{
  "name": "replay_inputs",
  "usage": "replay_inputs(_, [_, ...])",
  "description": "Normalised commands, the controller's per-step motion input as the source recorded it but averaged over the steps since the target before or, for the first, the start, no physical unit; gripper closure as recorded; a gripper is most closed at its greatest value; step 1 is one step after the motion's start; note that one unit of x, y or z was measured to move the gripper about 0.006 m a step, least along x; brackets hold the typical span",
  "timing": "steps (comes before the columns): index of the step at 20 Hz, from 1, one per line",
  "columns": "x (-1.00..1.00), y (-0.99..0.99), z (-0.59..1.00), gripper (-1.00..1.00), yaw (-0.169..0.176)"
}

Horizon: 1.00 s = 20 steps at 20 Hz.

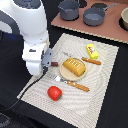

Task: Interact with the objects in diverse but meaningful ways.

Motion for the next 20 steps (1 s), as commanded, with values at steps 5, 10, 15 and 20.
replay_inputs(5, [-0.18,0.87,0.69,1.0,0.075])
replay_inputs(10, [0.33,0.75,0.26,1.0,0.067])
replay_inputs(15, [0.79,0.46,0.0,1.0,0.031])
replay_inputs(20, [0.9,0.24,-0.01,1.0,0.006])
